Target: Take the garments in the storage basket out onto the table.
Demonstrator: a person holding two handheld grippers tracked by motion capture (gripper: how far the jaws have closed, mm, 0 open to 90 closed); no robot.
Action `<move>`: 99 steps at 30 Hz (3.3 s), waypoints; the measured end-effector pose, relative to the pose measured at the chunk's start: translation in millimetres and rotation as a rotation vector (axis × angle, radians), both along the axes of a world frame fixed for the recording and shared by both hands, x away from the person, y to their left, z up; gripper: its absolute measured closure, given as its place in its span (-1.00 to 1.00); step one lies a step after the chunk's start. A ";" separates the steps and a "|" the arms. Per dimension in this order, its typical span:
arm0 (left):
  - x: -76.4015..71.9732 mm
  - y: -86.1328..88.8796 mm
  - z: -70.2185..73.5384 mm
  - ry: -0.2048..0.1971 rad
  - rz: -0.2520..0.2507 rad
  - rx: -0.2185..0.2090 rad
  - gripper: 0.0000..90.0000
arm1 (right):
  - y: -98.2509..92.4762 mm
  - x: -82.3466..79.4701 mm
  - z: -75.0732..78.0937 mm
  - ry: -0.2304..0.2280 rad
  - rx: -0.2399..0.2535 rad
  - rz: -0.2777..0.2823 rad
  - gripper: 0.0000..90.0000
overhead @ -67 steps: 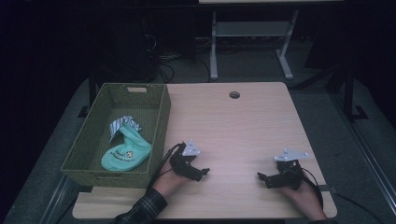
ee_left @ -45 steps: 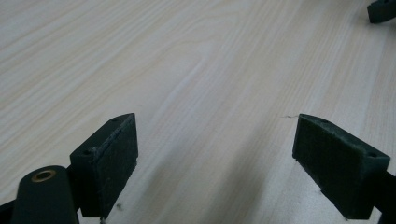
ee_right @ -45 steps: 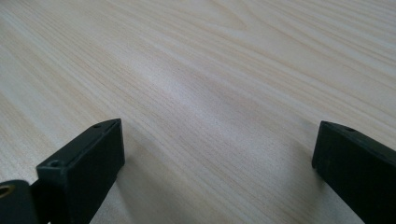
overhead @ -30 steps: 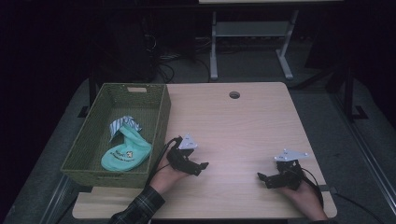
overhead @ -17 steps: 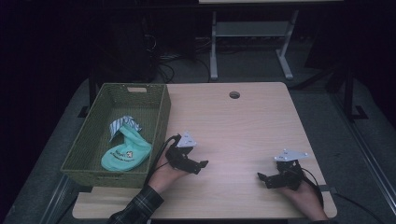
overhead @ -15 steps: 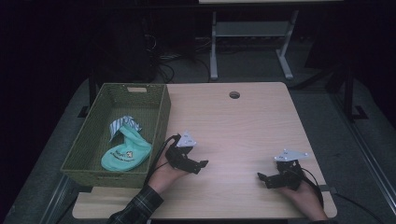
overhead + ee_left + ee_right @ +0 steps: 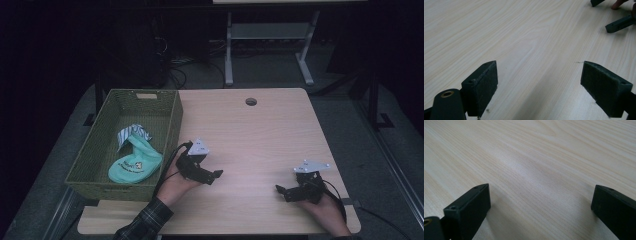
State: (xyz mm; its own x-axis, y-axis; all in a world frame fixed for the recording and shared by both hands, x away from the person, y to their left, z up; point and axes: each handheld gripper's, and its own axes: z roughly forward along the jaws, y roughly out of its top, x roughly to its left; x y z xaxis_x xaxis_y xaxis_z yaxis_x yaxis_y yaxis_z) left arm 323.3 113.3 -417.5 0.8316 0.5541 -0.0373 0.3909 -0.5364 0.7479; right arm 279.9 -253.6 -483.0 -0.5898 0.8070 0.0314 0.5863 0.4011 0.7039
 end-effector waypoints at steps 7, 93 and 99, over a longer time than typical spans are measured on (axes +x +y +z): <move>0.0 -0.1 4.6 0.000 -0.002 -0.013 -0.70 | 0.0 0.0 0.0 0.000 0.000 0.000 -0.95; 17.1 54.4 68.1 -0.048 -0.012 -0.043 -0.68 | 0.1 0.0 0.0 0.000 0.001 -0.001 -0.95; 19.1 62.6 67.0 -0.046 0.009 -0.032 -0.68 | 0.1 0.0 0.0 0.000 0.001 -0.001 -0.95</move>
